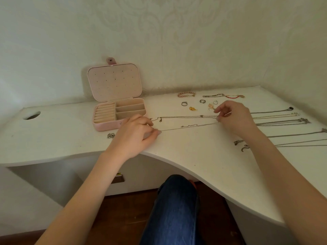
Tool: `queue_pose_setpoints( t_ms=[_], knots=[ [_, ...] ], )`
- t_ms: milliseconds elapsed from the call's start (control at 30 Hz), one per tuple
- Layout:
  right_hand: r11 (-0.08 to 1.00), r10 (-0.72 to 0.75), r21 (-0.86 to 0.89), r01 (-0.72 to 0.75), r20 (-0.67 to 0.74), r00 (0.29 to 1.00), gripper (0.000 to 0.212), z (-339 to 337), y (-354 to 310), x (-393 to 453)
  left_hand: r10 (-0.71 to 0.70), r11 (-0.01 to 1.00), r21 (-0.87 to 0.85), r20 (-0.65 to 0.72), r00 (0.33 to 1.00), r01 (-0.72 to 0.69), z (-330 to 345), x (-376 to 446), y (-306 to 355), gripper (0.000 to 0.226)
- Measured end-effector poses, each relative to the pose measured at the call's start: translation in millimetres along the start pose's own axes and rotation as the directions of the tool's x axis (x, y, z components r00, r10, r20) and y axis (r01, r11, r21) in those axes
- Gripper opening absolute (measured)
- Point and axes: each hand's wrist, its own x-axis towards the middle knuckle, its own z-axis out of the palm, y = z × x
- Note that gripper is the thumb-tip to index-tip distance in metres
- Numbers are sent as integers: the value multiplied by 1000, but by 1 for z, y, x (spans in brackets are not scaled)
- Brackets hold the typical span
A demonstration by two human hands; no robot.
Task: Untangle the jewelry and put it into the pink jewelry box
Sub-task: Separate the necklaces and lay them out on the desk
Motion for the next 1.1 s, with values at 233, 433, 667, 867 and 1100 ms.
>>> queue_pose_setpoints(
  t_ms=[233,433,667,867,1100],
  knots=[
    [996,-28,-88,27,-18,999,22,1,3,-3,-71,982,-178,-64,995,58,1,-5,-3,46],
    [884,-328,-292,364,165,930,55,26,-26,-21,-149,912,-382,29,988,148,0,-9,-5,27],
    [707,-371,-498,502,343,863,71,52,-40,-36,-296,859,-463,-98,950,220,-11,-22,-16,20],
    [702,-326,-554,447,308,894,63,52,-50,-39,-343,921,-267,-212,915,283,-23,-46,-38,19],
    [719,-348,-464,518,405,845,74,84,-73,-42,-320,937,-187,-123,939,295,-32,-61,-52,20]
  ],
)
